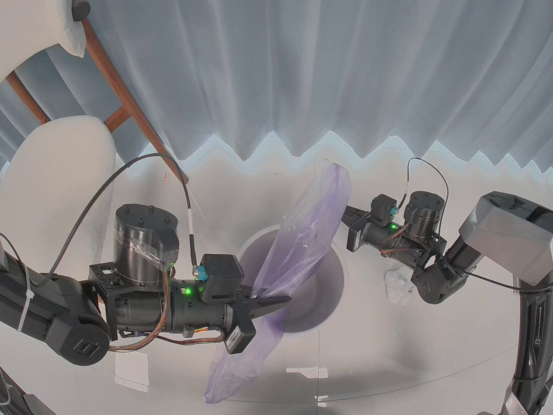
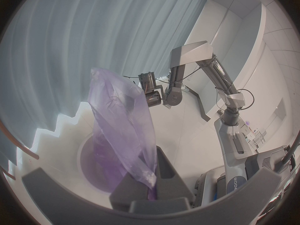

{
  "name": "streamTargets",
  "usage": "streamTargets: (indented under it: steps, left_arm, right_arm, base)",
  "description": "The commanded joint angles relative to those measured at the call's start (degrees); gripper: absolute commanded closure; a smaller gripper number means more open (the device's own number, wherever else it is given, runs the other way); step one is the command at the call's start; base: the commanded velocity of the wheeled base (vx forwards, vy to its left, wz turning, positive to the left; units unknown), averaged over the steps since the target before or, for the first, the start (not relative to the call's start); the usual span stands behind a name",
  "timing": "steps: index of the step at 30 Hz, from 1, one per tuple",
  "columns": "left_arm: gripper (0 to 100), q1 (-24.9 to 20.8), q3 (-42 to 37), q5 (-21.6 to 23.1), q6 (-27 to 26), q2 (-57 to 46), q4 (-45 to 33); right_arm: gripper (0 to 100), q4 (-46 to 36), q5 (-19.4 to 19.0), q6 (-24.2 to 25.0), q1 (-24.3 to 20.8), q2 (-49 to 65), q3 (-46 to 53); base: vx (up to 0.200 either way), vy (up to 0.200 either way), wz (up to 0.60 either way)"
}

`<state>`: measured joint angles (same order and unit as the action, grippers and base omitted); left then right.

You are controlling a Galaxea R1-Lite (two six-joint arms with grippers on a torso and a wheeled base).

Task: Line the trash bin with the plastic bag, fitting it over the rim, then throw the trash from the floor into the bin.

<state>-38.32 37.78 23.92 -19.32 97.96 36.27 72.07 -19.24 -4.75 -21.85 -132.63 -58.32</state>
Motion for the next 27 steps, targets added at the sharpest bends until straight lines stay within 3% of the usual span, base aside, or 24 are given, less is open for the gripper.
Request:
streamTargets:
  steps: [1,6,13,20,23,27]
  left_arm:
    - [100,-0.27,0.19,-0.01,-0.01,0.74,0.03]
    - [100,0.7,0.01,-0.1,-0.01,0.47,0.03]
    - [100,3.69,1.42,-0.01,-0.01,1.0,0.03]
    - [100,3.86,8.28,-0.01,0.34,6.54,0.03]
    - [100,3.16,13.37,-0.1,0.87,10.84,0.03]
    - [100,3.16,14.43,-0.19,1.22,13.13,0.47]
  right_arm:
    - [100,1.67,-0.71,0.01,-1.8,-0.61,-0.04]
    - [100,5.19,-3.26,0.01,-3.64,-1.31,0.93]
    - [100,11.07,-6.69,0.01,-4.79,-0.34,11.47]
    - [100,11.16,-6.69,0.01,-8.74,1.41,15.6]
    - [100,11.07,-6.34,0.18,-12.78,1.94,17.19]
    - [100,10.99,-4.05,0.45,-13.4,1.5,16.92]
  base:
    - [0.0,0.0,0.0]
    - [0.0,0.0,0.0]
    - [0.0,0.0,0.0]
    - [0.0,0.0,0.0]
    - [0.0,0.0,0.0]
    - [0.0,0.0,0.0]
